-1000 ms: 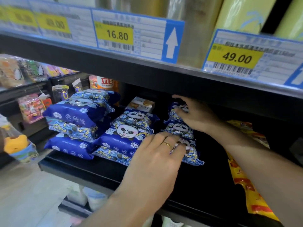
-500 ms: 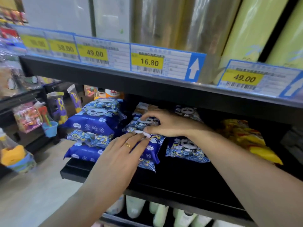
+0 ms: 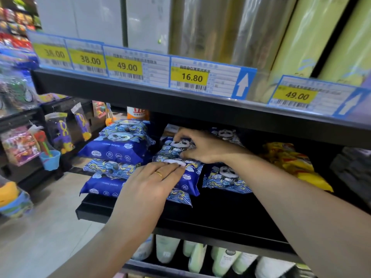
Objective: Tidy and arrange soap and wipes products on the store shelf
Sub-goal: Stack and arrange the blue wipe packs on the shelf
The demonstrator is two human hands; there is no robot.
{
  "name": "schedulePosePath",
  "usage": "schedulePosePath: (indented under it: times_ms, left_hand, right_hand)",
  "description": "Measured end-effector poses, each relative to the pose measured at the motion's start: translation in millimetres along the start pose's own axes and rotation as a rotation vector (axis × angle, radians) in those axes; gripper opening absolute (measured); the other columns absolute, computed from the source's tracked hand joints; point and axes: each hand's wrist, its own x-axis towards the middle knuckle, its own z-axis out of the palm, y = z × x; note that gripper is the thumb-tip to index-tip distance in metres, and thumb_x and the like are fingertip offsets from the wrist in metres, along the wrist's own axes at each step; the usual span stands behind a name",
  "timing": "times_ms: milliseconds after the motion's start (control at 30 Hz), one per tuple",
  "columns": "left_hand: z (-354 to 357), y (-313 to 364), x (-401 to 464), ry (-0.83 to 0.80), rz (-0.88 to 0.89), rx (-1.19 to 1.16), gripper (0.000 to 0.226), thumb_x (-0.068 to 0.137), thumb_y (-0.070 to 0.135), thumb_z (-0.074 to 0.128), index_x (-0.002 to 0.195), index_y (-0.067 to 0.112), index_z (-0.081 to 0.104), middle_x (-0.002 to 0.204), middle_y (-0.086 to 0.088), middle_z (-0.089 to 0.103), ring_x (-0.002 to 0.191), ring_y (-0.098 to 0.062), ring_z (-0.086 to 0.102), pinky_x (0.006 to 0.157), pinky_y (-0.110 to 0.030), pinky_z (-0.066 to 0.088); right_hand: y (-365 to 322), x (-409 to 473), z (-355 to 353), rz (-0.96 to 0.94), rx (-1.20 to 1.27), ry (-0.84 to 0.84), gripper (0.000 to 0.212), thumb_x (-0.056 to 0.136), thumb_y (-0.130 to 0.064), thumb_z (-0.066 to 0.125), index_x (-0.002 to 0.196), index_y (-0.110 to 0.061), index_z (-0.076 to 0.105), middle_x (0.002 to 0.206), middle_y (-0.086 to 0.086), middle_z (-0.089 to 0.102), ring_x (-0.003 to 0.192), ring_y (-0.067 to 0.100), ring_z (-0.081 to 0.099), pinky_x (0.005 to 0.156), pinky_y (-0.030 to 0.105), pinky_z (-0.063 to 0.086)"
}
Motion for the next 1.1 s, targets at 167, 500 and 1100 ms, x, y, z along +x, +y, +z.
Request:
schedulePosePath:
  times_ms: [167,500,1100]
  left_hand:
    - [-8.2,36.9,1.1,0.082,0.081,-0.068,0.044,0.088,0.005,0.062,0.13,0.014,0.073,0.127,0.003,0.074,0.112,-0.025,0.071,0.088,-0.042,0.059]
    - [33.2,127.4,25.4,0.013,0.109,-0.103,0.039,0.086,0.016,0.05,0.106,0.02,0.083,0.105,0.004,0.08,0.09,-0.019,0.076,0.075,-0.029,0.061]
    - [58.8,132.2,18.0,0.026,0.046,-0.026,0.037,0.086,0.014,0.052,0.105,0.021,0.083,0.108,0.002,0.08,0.095,-0.02,0.077,0.077,-0.032,0.062]
  right_hand:
    - [25.4,-27.2,-28.8,-0.008,0.054,0.108,0.042,0.098,-0.016,0.069,0.137,-0.019,0.056,0.129,-0.004,0.059,0.12,0.013,0.056,0.105,0.027,0.043]
    - [100.8,-76.0,-41.1,0.143,-0.006,0.116,0.036,0.096,-0.018,0.071,0.13,-0.026,0.059,0.125,0.002,0.062,0.113,0.021,0.06,0.097,0.033,0.048]
    - [131.5,-65.5,-9.2,0.081,-0.161,0.255,0.046,0.093,-0.027,0.07,0.135,-0.039,0.058,0.145,-0.01,0.045,0.133,0.019,0.035,0.099,0.017,0.02]
